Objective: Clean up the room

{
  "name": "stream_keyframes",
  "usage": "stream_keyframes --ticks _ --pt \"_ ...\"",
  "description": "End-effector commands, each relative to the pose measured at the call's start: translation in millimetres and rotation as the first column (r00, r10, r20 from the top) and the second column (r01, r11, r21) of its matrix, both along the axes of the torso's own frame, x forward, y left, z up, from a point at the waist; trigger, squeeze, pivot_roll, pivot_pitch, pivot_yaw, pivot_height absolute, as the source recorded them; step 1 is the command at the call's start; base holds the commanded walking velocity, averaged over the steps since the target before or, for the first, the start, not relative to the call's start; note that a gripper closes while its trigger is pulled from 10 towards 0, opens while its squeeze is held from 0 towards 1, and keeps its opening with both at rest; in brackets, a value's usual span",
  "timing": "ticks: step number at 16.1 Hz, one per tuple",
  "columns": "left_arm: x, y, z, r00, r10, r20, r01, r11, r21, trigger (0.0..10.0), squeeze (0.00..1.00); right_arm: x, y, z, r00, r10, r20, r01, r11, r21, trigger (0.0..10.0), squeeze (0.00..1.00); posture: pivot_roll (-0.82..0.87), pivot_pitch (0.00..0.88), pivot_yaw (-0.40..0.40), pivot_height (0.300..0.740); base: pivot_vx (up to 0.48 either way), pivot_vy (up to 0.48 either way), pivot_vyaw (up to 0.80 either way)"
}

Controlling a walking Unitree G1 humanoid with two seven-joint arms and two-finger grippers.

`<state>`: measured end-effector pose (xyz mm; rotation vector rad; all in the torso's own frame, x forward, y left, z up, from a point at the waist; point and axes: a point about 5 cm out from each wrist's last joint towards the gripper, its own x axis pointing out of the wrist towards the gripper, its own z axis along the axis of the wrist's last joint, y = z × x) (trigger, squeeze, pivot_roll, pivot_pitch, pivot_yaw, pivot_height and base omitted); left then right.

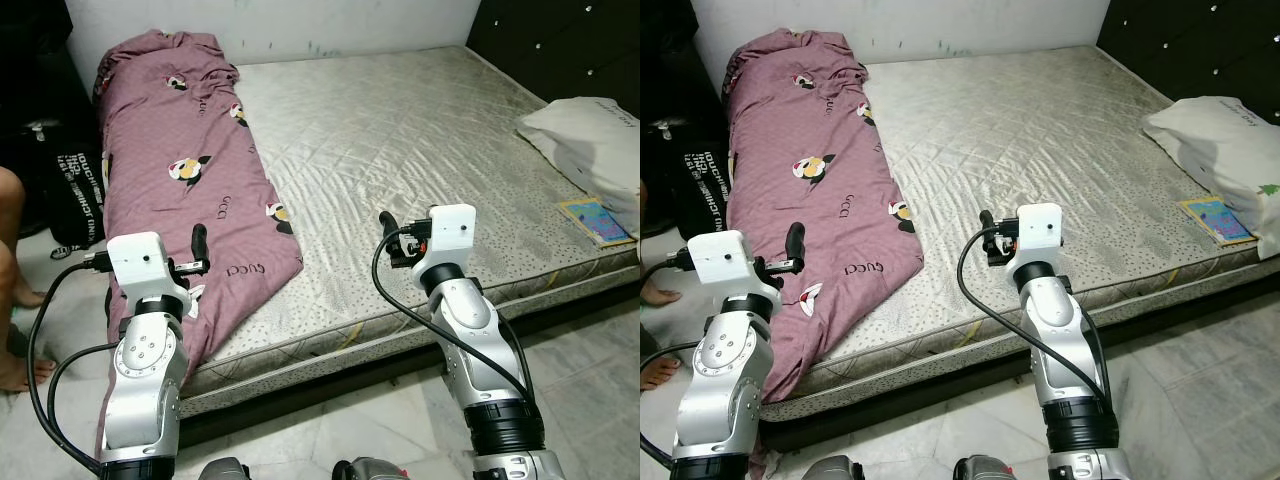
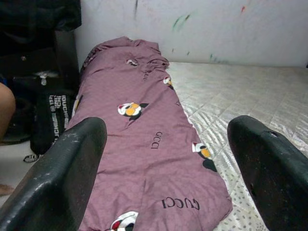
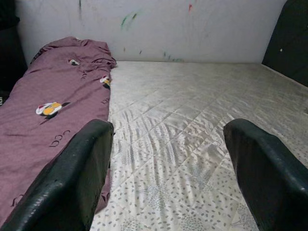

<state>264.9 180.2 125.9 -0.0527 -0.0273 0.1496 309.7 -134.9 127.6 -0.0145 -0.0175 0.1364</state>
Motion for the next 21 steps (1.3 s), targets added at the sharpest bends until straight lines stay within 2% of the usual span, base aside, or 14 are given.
stream_keyframes --ticks 1,21 --pt "-1.5 -2.6 5.9 0.999 -0.025 0.030 0.025 1.000 0.005 10.0 0.00 0.4 0.8 0.0 1.000 0.007 -0.001 -0.007 1.000 -0.006 10.0 0.00 0.05 0.026 -0.035 0.740 0.000 0.000 0.00" --pt "-1.5 -4.9 7.8 0.998 -0.056 0.036 0.055 0.998 0.005 10.0 0.00 1.8 0.7 -0.3 1.000 0.006 -0.004 -0.006 1.000 -0.014 10.0 0.00 0.04 0.037 -0.034 0.740 0.268 0.000 0.00"
